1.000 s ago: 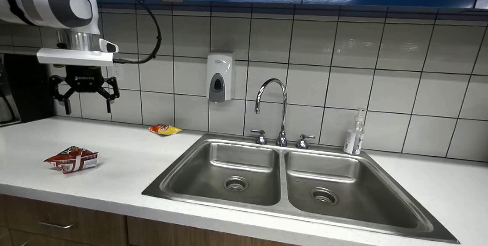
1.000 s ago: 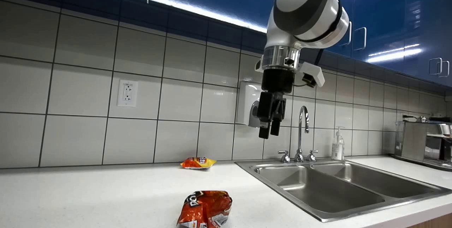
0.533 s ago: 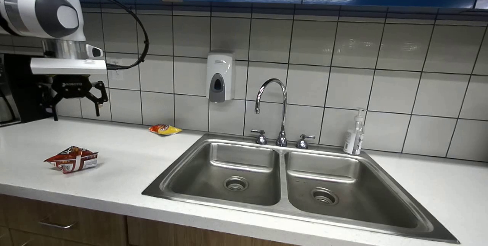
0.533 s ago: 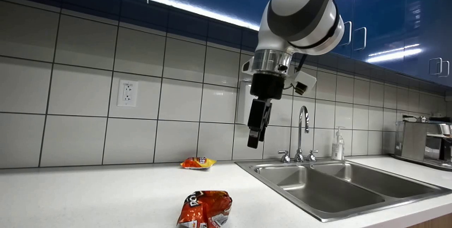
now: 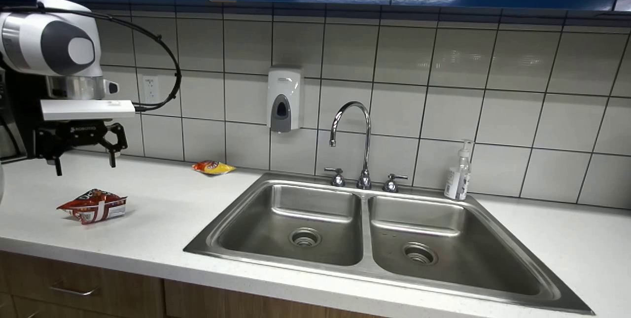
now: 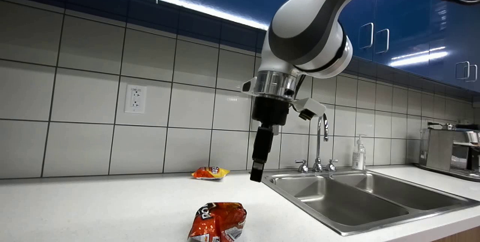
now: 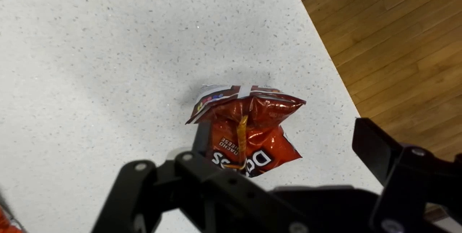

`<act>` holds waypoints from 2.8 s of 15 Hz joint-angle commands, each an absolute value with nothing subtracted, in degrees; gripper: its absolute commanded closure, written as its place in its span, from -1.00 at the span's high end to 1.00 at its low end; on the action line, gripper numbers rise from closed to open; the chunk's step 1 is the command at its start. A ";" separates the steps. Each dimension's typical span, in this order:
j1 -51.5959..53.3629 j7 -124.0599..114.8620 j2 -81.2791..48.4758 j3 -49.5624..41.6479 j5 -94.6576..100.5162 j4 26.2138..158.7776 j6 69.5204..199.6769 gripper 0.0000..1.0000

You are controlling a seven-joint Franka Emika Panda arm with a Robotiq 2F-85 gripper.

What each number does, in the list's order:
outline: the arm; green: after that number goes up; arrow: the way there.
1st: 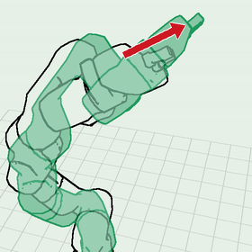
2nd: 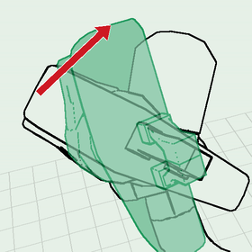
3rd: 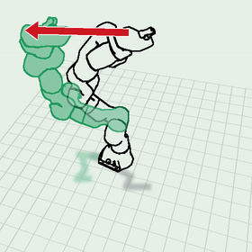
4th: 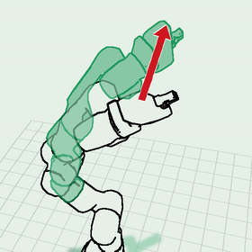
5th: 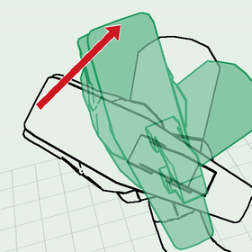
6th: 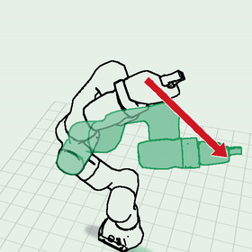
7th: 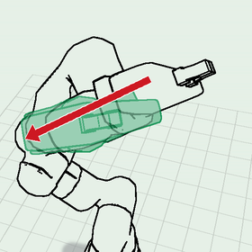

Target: Put the snack pack in the sink

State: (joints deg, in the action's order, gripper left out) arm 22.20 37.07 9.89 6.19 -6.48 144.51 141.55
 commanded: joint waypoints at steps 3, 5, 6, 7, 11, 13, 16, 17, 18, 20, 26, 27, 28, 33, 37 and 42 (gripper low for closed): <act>21.49 43.94 5.27 8.80 -9.55 142.68 144.66 1.00; 21.13 44.67 3.44 9.51 -9.49 141.81 145.80 1.00; 20.88 44.43 2.33 9.90 -8.87 141.31 146.50 1.00; 20.71 44.34 1.43 10.23 -8.77 140.90 147.12 1.00; 19.55 43.19 -3.26 11.50 -7.89 138.70 149.76 1.00; 18.71 42.35 -5.50 12.08 -6.98 137.57 150.96 1.00; 17.43 41.85 -8.42 12.96 -6.15 136.02 152.35 1.00; 17.02 41.94 -9.27 13.32 -6.13 135.50 152.67 1.00; 16.63 41.73 -10.02 13.68 -5.94 135.08 153.01 1.00; 15.94 41.57 -11.27 14.42 -5.71 134.27 153.54 1.00; 14.22 41.70 -12.81 16.24 -5.38 132.98 153.61 0.04; 14.06 41.68 -12.88 16.40 -5.18 132.96 153.69 -0.13; 13.95 41.68 -12.86 16.52 -5.03 133.00 153.76 -0.27; 13.85 41.55 -12.75 16.79 -4.16 133.15 153.84 -0.99; 13.79 41.71 -12.11 17.06 -3.79 133.50 153.74 -1.00; 12.95 42.37 -6.73 17.47 -5.26 134.25 153.63 -1.00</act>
